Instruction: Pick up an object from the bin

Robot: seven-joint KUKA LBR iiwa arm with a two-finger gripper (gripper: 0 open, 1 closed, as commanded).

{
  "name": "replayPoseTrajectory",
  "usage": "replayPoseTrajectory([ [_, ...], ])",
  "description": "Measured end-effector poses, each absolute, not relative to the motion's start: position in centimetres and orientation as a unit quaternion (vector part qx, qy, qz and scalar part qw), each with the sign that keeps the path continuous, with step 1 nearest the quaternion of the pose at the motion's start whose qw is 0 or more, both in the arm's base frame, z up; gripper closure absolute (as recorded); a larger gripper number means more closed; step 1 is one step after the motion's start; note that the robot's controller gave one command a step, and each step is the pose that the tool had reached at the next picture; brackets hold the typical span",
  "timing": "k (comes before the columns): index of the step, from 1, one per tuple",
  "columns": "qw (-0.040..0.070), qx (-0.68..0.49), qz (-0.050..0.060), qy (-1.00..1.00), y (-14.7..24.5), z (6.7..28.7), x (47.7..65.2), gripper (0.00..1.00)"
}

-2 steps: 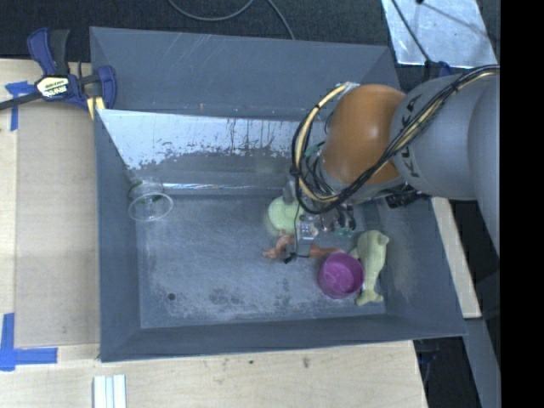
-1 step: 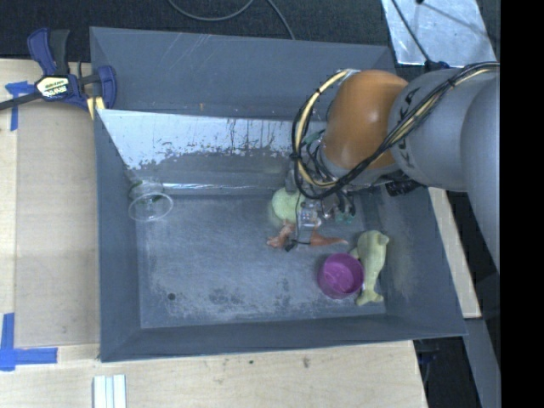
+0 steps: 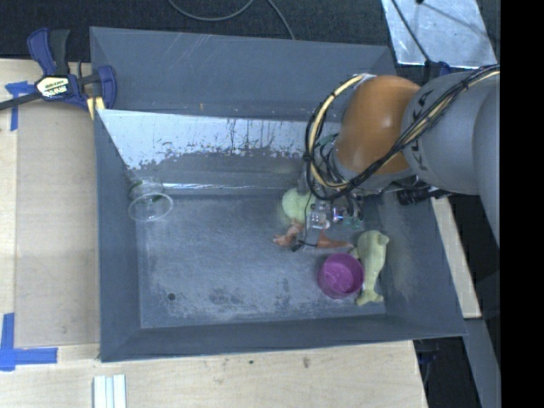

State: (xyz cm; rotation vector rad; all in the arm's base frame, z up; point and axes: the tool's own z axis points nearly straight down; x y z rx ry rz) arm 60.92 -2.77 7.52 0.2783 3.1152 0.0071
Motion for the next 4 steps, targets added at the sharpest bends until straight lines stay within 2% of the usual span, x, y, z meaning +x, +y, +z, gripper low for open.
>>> replayPoseTrajectory([
  [1, 0.004, 0.103, 0.003, 0.995, -3.8, 7.4, 61.5, 0.0],
  [2, 0.018, 0.201, 0.005, 0.979, -5.9, 8.2, 58.7, 1.0],
  [4, 0.017, 0.2, 0.004, 0.98, -5.9, 8.5, 58.6, 1.0],
])
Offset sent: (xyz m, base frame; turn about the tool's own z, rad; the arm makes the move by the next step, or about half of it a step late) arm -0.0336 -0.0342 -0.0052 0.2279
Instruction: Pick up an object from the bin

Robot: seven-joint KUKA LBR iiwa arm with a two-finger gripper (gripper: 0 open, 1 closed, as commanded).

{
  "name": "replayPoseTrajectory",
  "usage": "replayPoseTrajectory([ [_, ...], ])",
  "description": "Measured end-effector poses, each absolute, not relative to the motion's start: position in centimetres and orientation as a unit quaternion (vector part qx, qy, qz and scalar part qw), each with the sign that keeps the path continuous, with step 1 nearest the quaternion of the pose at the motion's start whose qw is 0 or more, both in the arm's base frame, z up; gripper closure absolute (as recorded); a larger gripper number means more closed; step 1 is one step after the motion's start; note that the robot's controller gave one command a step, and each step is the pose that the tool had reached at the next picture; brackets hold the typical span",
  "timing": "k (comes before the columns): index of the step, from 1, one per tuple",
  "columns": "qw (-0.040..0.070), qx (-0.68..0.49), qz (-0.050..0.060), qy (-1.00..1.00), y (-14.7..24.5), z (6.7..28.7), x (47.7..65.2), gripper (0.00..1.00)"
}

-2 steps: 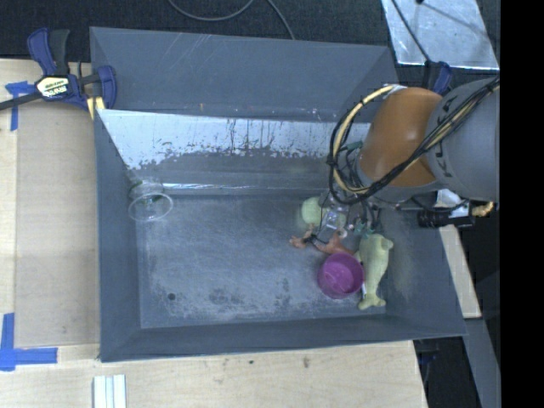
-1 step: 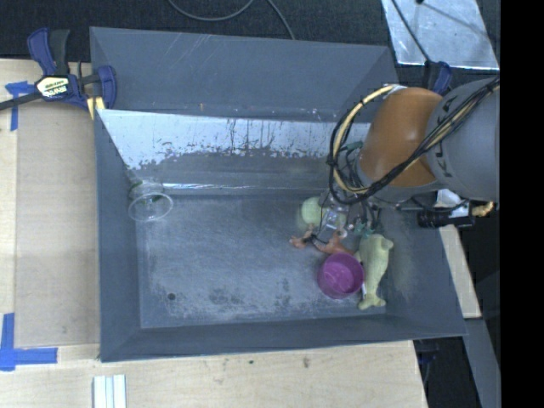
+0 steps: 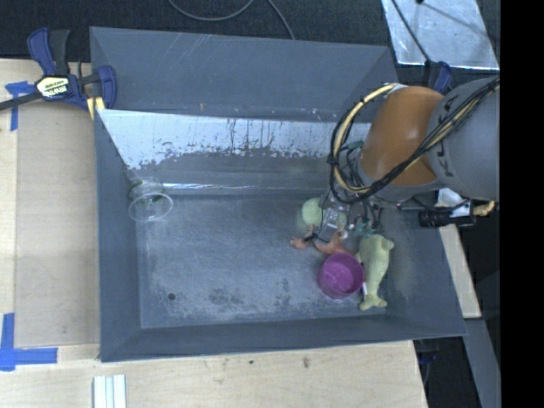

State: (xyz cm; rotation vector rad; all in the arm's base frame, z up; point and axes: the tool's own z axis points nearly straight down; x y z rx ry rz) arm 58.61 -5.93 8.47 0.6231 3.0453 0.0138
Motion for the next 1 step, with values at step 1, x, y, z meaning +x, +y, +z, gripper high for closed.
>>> replayPoseTrajectory([
  [1, 0.01, 0.2, 0.002, 0.98, -6.01, 10.25, 58.56, 1.0],
])
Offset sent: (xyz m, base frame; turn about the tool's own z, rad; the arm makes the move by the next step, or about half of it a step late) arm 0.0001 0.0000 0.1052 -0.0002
